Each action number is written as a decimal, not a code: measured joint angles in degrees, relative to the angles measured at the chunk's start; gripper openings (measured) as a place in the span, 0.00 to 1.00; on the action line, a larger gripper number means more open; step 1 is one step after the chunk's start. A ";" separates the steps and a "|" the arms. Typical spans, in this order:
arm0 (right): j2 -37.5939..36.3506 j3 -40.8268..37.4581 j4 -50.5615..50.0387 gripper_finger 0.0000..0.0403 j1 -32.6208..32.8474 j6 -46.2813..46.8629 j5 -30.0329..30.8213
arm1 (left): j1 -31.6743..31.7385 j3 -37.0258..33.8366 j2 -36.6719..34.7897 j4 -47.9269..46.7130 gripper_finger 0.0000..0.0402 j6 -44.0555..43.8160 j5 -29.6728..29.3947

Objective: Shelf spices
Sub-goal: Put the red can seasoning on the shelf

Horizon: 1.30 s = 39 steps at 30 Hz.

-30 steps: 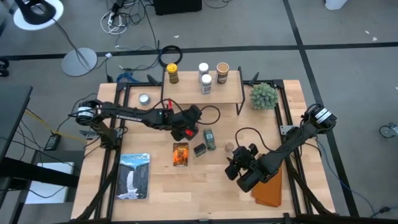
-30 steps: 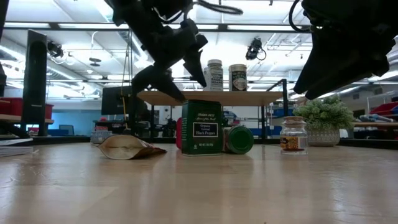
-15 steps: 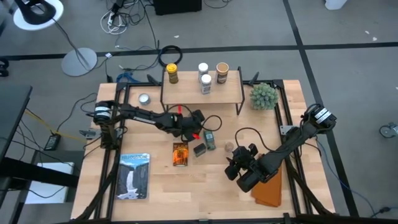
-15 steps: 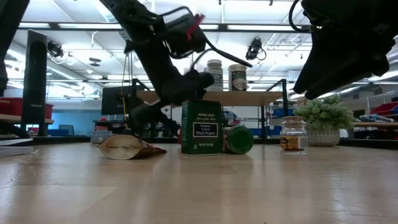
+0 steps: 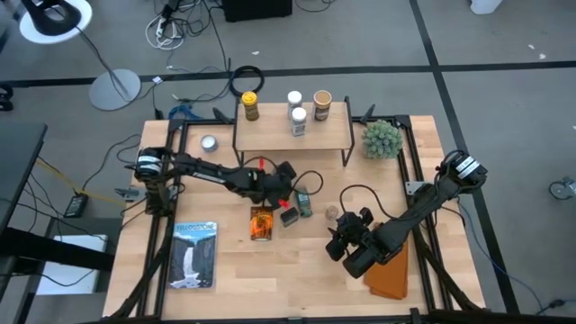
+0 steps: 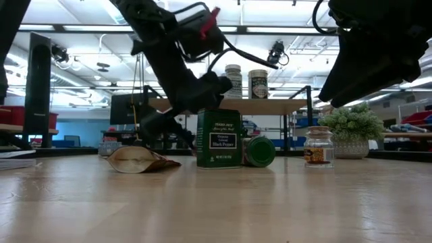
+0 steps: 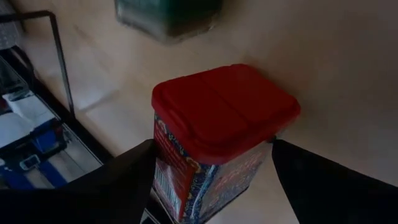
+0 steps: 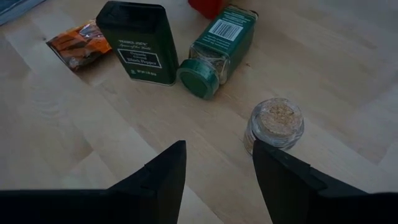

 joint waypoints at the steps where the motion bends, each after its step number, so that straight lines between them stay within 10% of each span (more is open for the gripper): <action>1: 0.00 0.00 0.01 0.46 0.00 0.00 0.02 | -0.80 -0.02 -0.15 -0.39 0.80 -0.97 -0.42; 26: 0.01 -0.01 5.34 0.46 -0.13 0.05 0.26 | -14.81 1.50 -11.97 -14.05 0.64 -55.22 5.24; 39: 0.00 -0.04 25.77 0.46 -6.65 -12.39 2.75 | -14.85 -9.28 -30.94 -8.07 0.63 -65.30 8.30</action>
